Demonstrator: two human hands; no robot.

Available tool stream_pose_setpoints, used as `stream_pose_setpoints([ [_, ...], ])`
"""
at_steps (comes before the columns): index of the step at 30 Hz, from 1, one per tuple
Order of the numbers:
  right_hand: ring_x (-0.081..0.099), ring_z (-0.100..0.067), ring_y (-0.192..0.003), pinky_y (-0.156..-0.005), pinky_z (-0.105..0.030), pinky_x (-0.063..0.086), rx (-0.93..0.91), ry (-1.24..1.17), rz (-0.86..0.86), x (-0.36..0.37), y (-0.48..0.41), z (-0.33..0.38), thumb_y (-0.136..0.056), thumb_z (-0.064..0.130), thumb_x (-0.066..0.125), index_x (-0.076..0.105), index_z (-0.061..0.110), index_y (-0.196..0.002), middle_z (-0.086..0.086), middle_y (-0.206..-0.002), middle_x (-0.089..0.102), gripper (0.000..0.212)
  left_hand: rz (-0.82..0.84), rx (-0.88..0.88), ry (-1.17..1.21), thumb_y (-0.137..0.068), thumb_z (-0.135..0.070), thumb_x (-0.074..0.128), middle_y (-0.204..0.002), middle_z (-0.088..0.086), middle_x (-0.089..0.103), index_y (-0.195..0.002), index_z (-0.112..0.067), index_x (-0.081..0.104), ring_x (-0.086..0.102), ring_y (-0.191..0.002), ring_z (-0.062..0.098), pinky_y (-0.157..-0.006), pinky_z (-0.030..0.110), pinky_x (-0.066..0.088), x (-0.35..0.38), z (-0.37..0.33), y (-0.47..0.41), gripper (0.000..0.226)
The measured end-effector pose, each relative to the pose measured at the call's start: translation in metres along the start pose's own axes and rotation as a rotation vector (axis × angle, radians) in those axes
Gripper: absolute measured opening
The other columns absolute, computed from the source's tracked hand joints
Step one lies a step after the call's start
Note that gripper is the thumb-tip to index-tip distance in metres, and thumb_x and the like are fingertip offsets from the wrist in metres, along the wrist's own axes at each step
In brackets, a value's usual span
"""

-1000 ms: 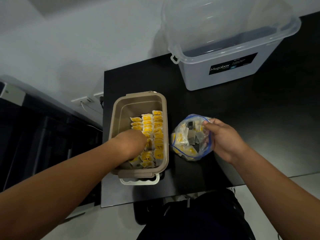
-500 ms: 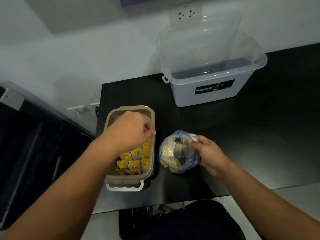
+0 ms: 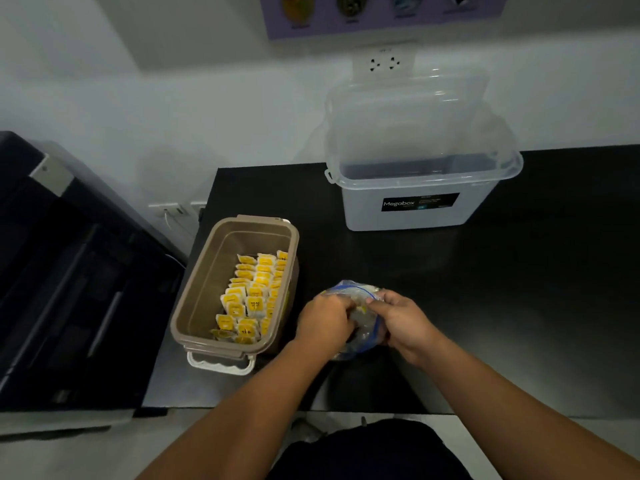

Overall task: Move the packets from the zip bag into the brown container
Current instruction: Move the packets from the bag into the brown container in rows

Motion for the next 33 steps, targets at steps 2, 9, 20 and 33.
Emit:
stream_pose_setpoints([
  [2, 0.079, -0.029, -0.084, -0.072, -0.044, 0.064, 0.012, 0.031, -0.012, -0.006, -0.001, 0.002, -0.106, 0.016, 0.056, 0.067, 0.01, -0.115, -0.012, -0.095, 0.081, 0.015, -0.034, -0.037, 0.007, -0.088, -0.031, 0.064, -0.114, 0.001, 0.071, -0.121, -0.031, 0.069, 0.065, -0.107, 0.023, -0.09, 0.035, 0.053, 0.006, -0.002, -0.001, 0.033],
  [9, 0.08, -0.027, -0.084, -0.068, -0.039, 0.061, 0.049, 0.08, 0.018, -0.015, -0.001, 0.005, -0.106, 0.015, 0.056, 0.066, 0.012, -0.115, -0.014, -0.1, 0.079, 0.013, 0.075, -0.139, -0.086, -0.092, -0.039, 0.062, -0.123, 0.005, 0.064, -0.127, -0.025, 0.063, 0.06, -0.117, 0.027, -0.095, 0.039, 0.047, 0.025, -0.011, -0.009, 0.038],
  [20, 0.077, -0.018, -0.07, -0.057, -0.031, 0.058, 0.029, 0.088, 0.059, -0.015, -0.002, 0.013, -0.107, 0.017, 0.054, 0.066, 0.014, -0.105, -0.004, -0.082, 0.079, 0.012, -0.009, -0.067, 0.34, -0.084, -0.027, 0.071, -0.085, -0.004, 0.071, -0.092, -0.024, 0.071, 0.066, -0.081, 0.014, -0.076, 0.034, 0.056, 0.011, 0.002, 0.003, 0.009],
  [33, 0.078, -0.028, -0.082, -0.072, -0.043, 0.062, 0.012, 0.047, 0.079, -0.001, -0.007, 0.025, -0.107, 0.018, 0.054, 0.066, 0.01, -0.111, -0.014, -0.096, 0.079, 0.015, -0.206, 0.078, 0.36, -0.092, -0.03, 0.068, -0.089, -0.012, 0.066, -0.102, -0.026, 0.073, 0.062, -0.081, 0.003, -0.074, 0.022, 0.049, -0.054, -0.006, 0.02, 0.012],
])
Point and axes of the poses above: each hand's wrist, its own y-axis away from the middle knuckle, its own x-axis out of the palm, z = x × y, the point moved 7 cm from there along -y, towards the middle knuckle
